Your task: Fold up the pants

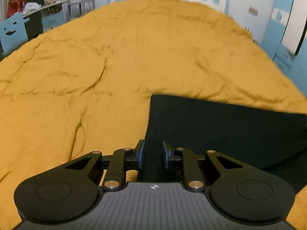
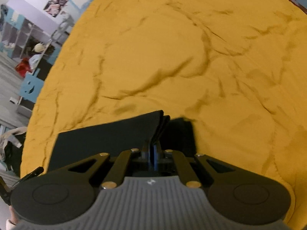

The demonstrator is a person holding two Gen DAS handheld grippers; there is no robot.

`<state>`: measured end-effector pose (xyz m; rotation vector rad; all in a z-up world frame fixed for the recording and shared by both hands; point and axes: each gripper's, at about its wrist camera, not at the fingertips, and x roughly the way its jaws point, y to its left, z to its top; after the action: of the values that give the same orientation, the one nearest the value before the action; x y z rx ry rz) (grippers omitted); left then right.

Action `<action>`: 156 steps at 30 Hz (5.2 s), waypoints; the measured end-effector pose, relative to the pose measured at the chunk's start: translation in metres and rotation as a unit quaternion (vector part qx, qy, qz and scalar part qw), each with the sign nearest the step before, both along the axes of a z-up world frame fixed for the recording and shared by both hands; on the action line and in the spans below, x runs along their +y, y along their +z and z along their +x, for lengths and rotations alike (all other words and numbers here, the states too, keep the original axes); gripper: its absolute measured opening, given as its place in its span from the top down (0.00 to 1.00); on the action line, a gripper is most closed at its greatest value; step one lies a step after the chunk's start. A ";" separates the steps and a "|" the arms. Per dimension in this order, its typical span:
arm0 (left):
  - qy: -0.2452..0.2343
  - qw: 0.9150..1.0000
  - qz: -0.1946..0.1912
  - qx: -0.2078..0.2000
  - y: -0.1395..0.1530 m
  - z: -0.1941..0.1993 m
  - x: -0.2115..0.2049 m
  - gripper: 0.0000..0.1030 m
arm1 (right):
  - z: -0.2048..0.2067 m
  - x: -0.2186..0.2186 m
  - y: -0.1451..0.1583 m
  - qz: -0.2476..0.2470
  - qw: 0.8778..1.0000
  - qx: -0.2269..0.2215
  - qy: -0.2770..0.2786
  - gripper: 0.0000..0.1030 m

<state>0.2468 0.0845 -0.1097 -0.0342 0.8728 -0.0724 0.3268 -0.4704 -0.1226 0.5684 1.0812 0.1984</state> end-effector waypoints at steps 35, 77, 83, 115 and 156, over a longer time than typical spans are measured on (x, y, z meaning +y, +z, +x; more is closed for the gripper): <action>0.050 0.996 -0.071 -0.011 0.003 -0.027 0.030 0.82 | -0.085 -0.009 -0.013 0.077 0.988 -0.012 -0.136 0.63; 0.003 0.997 -0.078 -0.025 0.022 -0.038 0.034 0.52 | -0.130 0.102 0.029 -0.205 0.964 -0.166 -0.013 0.91; 0.052 0.978 -0.201 0.018 -0.017 0.006 0.063 0.51 | -0.123 0.160 0.019 -0.184 0.965 -0.183 0.041 0.91; 0.075 0.974 -0.213 0.032 -0.025 0.039 0.042 0.91 | -0.077 0.235 -0.038 -0.220 0.953 -0.155 0.135 0.92; -0.013 0.964 -0.247 0.094 0.049 0.037 -0.314 0.93 | -0.150 -0.007 0.035 -0.177 0.968 -0.180 -0.005 0.91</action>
<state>0.2835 -0.2298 -0.0602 -0.5049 1.0272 -0.3145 0.1764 -0.4774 -0.0877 0.2046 0.7358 0.0900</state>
